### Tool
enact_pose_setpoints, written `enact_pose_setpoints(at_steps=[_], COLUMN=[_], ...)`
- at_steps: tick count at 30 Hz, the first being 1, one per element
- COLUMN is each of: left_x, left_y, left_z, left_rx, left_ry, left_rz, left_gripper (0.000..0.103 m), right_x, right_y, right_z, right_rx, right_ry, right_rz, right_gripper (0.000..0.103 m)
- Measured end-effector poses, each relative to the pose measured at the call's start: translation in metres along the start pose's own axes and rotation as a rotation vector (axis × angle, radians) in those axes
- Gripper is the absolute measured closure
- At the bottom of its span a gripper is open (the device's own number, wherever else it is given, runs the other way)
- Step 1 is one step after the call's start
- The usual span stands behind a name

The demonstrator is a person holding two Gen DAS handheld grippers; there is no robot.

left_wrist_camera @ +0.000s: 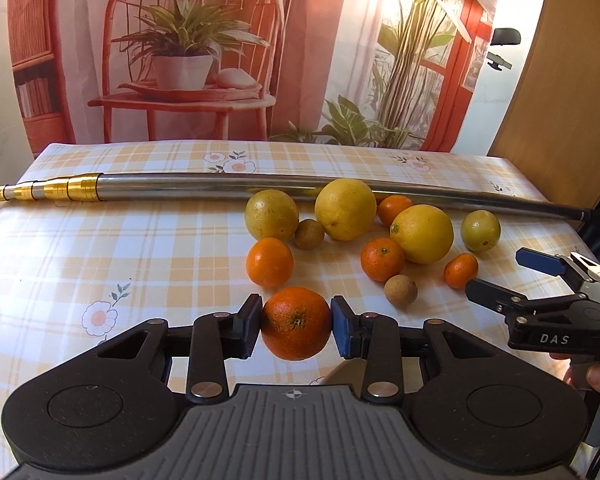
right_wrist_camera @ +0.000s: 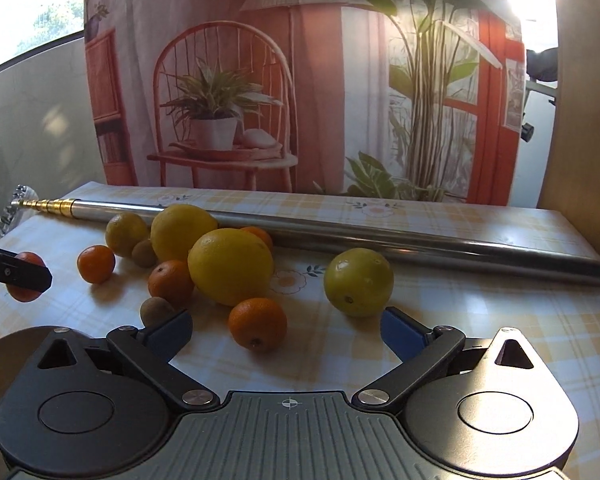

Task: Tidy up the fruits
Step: 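Close the right gripper on another orange while the left gripper holds its orange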

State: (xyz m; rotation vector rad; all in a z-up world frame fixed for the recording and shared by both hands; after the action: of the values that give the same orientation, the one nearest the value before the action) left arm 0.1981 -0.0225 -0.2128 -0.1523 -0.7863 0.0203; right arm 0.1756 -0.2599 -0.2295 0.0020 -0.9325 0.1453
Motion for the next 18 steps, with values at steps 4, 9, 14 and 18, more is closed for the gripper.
enact_pose_setpoints(at_steps=[4, 9, 14, 18], left_x=[-0.001, -0.002, -0.003, -0.002], left_y=[0.0, 0.0, 0.0, 0.001], left_z=[0.003, 0.004, 0.006, 0.006], left_rx=[-0.003, 0.011, 0.02, 0.025], left_ry=[-0.002, 0.004, 0.006, 0.007], left_rz=[0.004, 0.006, 0.007, 0.014], left_gripper=[0.064, 0.064, 0.064, 0.064], right_x=[0.0, 0.001, 0.006, 0.005], right_y=[0.005, 0.008, 0.007, 0.006], right_z=[-0.008, -0.011, -0.017, -0.019], right_rx=[0.025, 0.034, 0.037, 0.048], right_ry=[0.005, 0.008, 0.003, -0.002], right_rz=[0.01, 0.017, -0.015, -0.037], right_gripper=[0.005, 0.01, 0.019, 0.029])
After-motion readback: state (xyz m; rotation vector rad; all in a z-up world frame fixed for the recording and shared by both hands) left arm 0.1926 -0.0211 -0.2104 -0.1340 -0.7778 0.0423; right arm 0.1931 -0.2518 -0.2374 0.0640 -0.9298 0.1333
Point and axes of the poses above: each gripper's, at about its wrist camera, not at the fingertips, and z roughly against the way its jaws point, y to its left, x to its top, the point moved 8 cm from there along -z, roughly the way its jaws point, and after that the axes turned 3 degrees about z, right-handed, at the moved point
